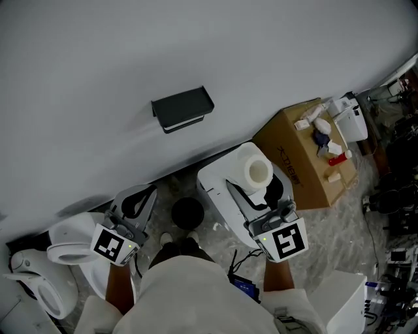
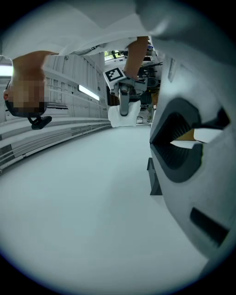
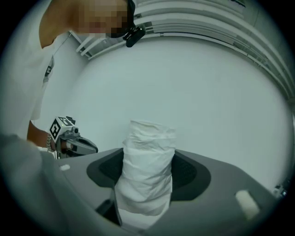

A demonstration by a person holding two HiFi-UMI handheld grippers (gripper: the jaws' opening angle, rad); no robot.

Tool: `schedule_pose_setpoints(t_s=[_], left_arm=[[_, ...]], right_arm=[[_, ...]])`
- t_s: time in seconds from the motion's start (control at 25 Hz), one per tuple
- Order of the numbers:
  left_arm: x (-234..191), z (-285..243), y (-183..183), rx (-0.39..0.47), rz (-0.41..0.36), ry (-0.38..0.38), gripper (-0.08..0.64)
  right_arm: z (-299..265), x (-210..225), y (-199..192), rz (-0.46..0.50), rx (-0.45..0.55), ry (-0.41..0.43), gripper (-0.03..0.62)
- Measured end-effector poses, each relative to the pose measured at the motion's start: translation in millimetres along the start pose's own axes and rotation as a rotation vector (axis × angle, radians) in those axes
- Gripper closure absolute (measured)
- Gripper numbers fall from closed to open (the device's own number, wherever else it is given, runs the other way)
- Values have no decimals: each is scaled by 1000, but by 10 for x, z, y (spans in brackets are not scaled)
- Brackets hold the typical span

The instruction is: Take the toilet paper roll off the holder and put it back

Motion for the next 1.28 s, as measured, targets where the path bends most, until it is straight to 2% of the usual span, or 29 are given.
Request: schedule_pose_setpoints(t_s=[0.28, 0.92, 1.28], left_arm=[[28, 0, 25, 0, -7, -6, 558], [105, -4, 12, 0, -2, -11, 558], [68, -6, -6, -3, 3, 0, 558]], right_arm=[[295, 15, -102, -39, -24, -52, 285], [351, 0, -144, -60, -31, -59, 285], [90, 11, -29, -41, 16, -35, 285]])
Point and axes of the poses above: the fingertips, and each gripper's own axes: z backward along the fingers, x to its right, y out of its top, the point moved 3 cm from there along z, backward along the fingers, and after that the axes turned 12 degrees about -y, right-handed, at the moved point
